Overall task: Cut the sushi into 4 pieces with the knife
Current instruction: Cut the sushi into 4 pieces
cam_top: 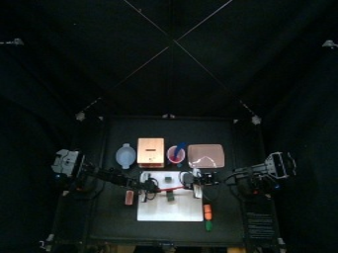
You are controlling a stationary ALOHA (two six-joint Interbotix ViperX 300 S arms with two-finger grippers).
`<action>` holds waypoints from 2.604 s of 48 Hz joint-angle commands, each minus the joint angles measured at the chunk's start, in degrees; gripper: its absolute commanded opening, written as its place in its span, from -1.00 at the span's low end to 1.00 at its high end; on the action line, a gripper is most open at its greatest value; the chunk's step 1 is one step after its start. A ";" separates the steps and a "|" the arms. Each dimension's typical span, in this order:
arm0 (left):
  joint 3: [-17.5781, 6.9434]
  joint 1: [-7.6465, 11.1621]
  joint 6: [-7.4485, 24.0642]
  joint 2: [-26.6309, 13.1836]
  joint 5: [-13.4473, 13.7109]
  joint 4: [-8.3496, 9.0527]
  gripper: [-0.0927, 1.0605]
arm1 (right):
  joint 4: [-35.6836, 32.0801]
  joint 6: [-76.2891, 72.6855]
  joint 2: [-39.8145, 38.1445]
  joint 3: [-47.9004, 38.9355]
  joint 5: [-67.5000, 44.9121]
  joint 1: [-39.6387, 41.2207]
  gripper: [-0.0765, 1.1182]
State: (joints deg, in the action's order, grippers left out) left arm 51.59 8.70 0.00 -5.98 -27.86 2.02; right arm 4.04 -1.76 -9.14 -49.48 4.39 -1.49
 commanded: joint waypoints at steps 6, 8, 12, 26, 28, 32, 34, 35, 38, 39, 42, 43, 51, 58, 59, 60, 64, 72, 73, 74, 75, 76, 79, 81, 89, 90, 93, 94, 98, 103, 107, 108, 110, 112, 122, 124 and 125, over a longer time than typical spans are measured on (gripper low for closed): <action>-2.20 2.46 0.09 -0.09 -0.70 0.09 -0.33 | 0.88 -0.18 0.70 0.70 -0.97 0.18 -0.71; -2.29 2.55 0.09 -0.09 -0.70 0.00 -0.33 | 0.97 -0.18 0.88 0.70 -1.05 0.09 -0.71; -2.29 2.72 0.09 -0.18 -0.70 -0.26 -0.33 | 0.97 -0.18 1.41 0.79 -1.14 0.09 -0.71; -2.64 3.25 0.09 -1.23 -0.70 -0.62 -0.33 | 1.32 -0.18 2.99 0.97 -1.05 -0.35 -0.71; -2.72 3.43 0.09 -1.58 -0.70 -0.53 -0.33 | 1.49 -0.18 3.25 0.88 -1.14 -0.53 -0.71; -2.72 3.52 0.09 -2.64 -0.62 -0.70 -0.33 | 1.93 -0.18 3.78 0.97 -1.14 -0.88 -0.71; -2.81 3.60 0.09 -3.08 -0.62 -0.88 -0.33 | 2.02 -0.18 4.13 0.97 -1.41 -0.97 -0.71; -2.90 3.60 0.09 -3.34 -0.70 -0.97 -0.33 | 2.02 -0.18 4.31 0.97 -1.49 -1.05 -0.71; -3.08 3.60 0.18 -4.48 -0.70 -1.32 -0.33 | 2.11 -0.18 5.10 0.97 -1.85 -1.14 -0.71; -3.08 3.60 0.26 -4.83 -0.70 -1.41 -0.33 | 2.02 -0.18 5.27 0.97 -2.02 -1.14 -0.71; -3.25 3.43 0.53 -6.15 -0.62 -1.58 -0.33 | 2.02 -0.18 6.42 0.97 -2.46 -0.97 -0.71; -3.25 3.25 0.44 -6.59 -0.70 -1.58 -0.33 | 2.02 -0.18 6.77 1.05 -2.55 -0.88 -0.71; -4.04 2.90 0.53 -10.28 -0.70 -1.58 -0.33 | 1.93 -0.18 9.67 1.58 -2.64 -0.53 -0.71; -4.31 0.70 0.70 -10.28 -0.62 -1.23 -0.33 | 1.58 -0.09 9.76 1.76 -2.64 -0.26 -0.71; -4.31 0.35 0.70 -10.20 -0.62 -1.05 -0.33 | 1.58 -0.09 9.76 1.85 -2.64 0.00 -0.71; -4.22 0.00 0.70 -10.02 -0.62 -0.88 -0.33 | 1.49 -0.09 9.67 1.85 -2.64 0.26 -0.71; -4.04 -1.41 0.70 -9.49 -0.62 0.00 -0.33 | 1.32 -0.09 9.40 1.85 -2.64 1.32 -0.71; -3.78 -3.69 0.70 -8.44 -0.62 2.29 -0.33 | 0.88 -0.09 8.96 1.85 -2.64 2.55 -0.71; -3.78 -3.96 0.70 -8.26 -0.62 2.64 -0.33 | 0.88 -0.09 8.88 1.85 -2.64 2.55 -0.71; -3.78 -4.13 0.70 -8.17 -0.62 2.90 -0.33 | 0.88 -0.09 8.79 1.85 -2.64 2.55 -0.71; -3.78 -4.31 0.70 -8.00 -0.62 3.08 -0.33 | 0.88 -0.09 8.79 1.76 -2.64 2.55 -0.71; -3.69 -4.48 0.70 -7.91 -0.62 3.25 -0.33 | 0.88 -0.09 8.70 1.85 -2.64 2.64 -0.71; -3.69 -4.75 0.62 -7.56 -0.62 3.69 -0.33 | 0.88 -0.09 8.44 1.76 -2.64 2.64 -0.71; -3.69 -4.75 0.70 -7.29 -0.62 3.87 -0.33 | 0.88 -0.09 8.26 1.76 -2.64 2.64 -0.71; -3.43 -4.39 0.62 -4.31 -0.53 3.96 -0.33 | 0.88 -0.09 5.36 1.76 -2.20 2.20 -0.71; -3.43 -4.31 0.62 -3.52 -0.53 4.04 -0.33 | 0.88 -0.09 4.83 1.76 -2.20 2.11 -0.71; -3.25 -4.04 0.62 -1.23 -0.53 4.04 -0.33 | 0.88 -0.09 2.99 1.67 -2.11 1.67 -0.71; -3.16 -3.96 0.62 -0.44 -0.62 4.04 -0.33 | 0.88 -0.09 2.46 1.58 -2.11 1.49 -0.72; -2.72 -2.46 0.53 2.29 -0.53 3.96 -0.33 | 1.14 -0.18 0.62 1.32 -2.02 0.44 -0.72; -2.55 -0.79 0.53 3.69 -0.53 3.87 -0.33 | 1.32 -0.18 -1.14 0.97 -2.02 -0.79 -0.72; -2.72 0.53 0.44 3.69 -0.53 3.78 -0.33 | 1.49 -0.18 -1.58 0.79 -2.02 -1.76 -0.71; -2.72 0.88 0.44 3.60 -0.62 3.78 -0.33 | 1.58 -0.18 -1.58 0.79 -2.02 -2.02 -0.71; -2.81 1.58 0.35 3.52 -0.53 3.69 -0.33 | 1.85 -0.18 -1.58 0.70 -2.02 -2.37 -0.71; -2.99 2.29 0.18 3.34 -0.62 3.60 -0.33 | 2.11 -0.18 -1.58 0.70 -2.02 -2.81 -0.72; -3.60 3.52 0.18 1.41 -0.53 2.11 -0.33 | 2.64 -0.18 -1.14 0.44 -2.02 -3.16 -0.72; -3.78 3.69 0.18 0.88 -0.62 1.85 -0.33 | 2.64 -0.18 -1.05 0.35 -2.02 -3.16 -0.71; -3.96 3.87 0.18 0.62 -0.62 1.76 -0.33 | 2.64 -0.18 -0.97 0.44 -2.02 -3.16 -0.72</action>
State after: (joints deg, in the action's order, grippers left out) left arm 50.36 11.07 0.00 -5.27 -27.60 3.96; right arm 6.50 -1.76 -9.05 -49.83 2.99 -5.19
